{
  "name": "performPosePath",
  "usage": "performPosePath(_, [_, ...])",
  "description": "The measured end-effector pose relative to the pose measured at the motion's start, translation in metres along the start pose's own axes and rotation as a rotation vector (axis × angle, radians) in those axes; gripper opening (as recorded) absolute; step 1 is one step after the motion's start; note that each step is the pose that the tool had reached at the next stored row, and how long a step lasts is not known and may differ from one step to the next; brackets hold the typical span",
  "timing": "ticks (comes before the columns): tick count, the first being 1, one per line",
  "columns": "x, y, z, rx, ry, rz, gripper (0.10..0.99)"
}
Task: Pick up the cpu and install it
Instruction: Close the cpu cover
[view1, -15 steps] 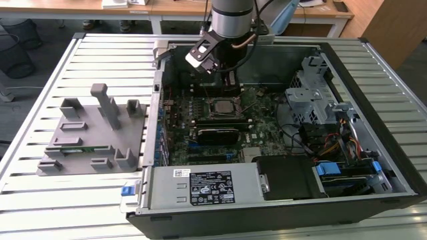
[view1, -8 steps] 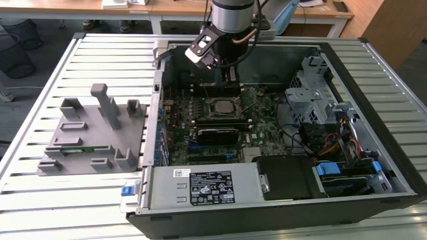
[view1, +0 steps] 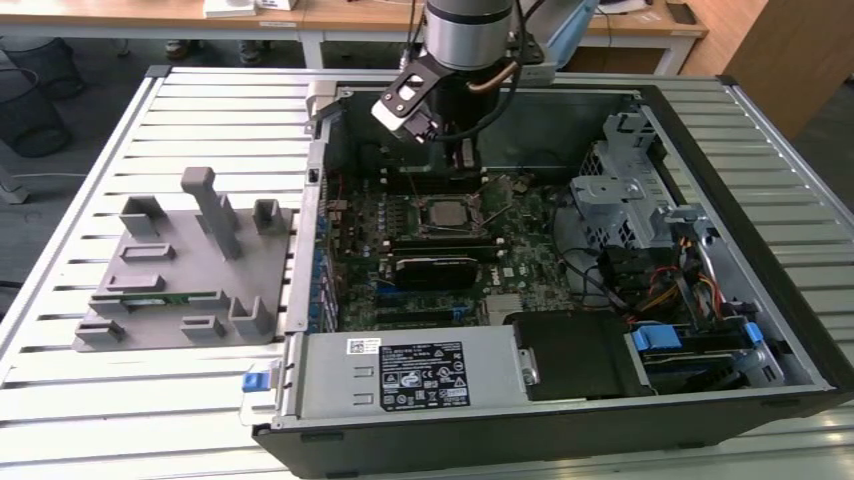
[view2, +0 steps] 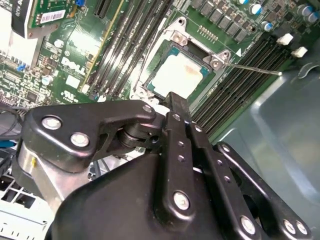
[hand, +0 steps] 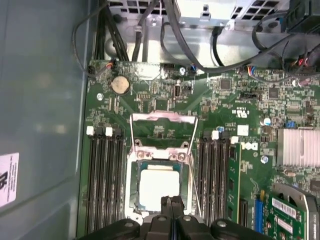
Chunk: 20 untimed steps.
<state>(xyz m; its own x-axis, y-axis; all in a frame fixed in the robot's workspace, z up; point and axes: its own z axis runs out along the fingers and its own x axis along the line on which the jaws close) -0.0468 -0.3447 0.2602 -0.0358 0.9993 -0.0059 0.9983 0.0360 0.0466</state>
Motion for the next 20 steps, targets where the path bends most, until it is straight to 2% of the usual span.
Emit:
performPosePath(7, [-0.0005,0.0135,0.0011,0.015,0.0023,0.000,0.106])
performPosePath(8, [-0.0006,0.0149,0.0010,0.017,0.0054,0.000,0.106])
performPosePath(11, [-0.0007,0.0178,0.0013,0.018,0.0271,0.001,0.106])
performPosePath(12, [-0.0007,0.0185,0.0014,0.018,0.0306,0.001,0.106])
performPosePath(20, [-0.0009,0.0239,-0.0015,0.018,0.0309,0.001,0.106])
